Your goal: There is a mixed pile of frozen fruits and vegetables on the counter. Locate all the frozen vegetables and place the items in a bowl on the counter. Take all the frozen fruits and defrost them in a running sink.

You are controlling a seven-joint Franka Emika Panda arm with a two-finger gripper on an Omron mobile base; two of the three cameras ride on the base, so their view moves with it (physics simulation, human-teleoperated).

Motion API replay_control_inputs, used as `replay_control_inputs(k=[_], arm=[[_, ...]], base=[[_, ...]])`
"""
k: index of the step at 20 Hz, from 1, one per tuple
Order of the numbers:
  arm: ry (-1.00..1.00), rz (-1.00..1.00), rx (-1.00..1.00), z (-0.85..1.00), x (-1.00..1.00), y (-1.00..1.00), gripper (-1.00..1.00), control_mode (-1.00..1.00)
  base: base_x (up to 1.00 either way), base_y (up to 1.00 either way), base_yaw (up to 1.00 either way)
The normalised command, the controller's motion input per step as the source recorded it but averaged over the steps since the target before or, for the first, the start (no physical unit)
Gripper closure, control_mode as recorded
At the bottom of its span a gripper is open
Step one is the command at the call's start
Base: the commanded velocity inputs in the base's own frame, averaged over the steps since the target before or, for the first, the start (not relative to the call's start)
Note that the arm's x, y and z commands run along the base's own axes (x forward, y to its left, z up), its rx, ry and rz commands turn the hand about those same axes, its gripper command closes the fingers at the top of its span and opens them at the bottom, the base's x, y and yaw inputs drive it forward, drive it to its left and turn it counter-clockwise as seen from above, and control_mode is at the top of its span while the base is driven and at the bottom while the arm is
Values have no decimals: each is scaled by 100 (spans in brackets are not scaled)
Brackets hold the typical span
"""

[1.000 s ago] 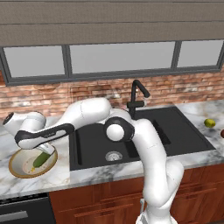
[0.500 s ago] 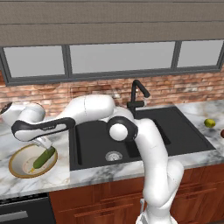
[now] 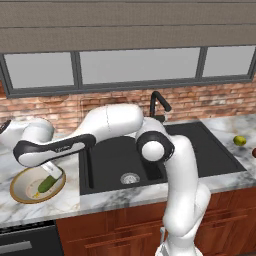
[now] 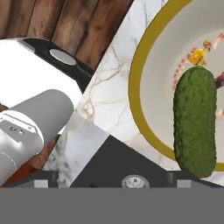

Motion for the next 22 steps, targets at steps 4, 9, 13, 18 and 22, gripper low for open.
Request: replay_control_inputs(k=[4, 9, 13, 18, 22], arm=[[-12, -14, 0, 17, -56, -72, -100, -100], [-11, -14, 1, 61, -17, -82, -100, -100], [-4, -17, 7, 56, 0, -91, -100, -100], [-5, -19, 6, 23, 0, -98, -100, -100], [-11, -20, 1, 0, 1, -93, -100, -100]], base=[[0, 0, 0], [0, 0, 0], [0, 0, 0], [0, 0, 0], [0, 0, 0]])
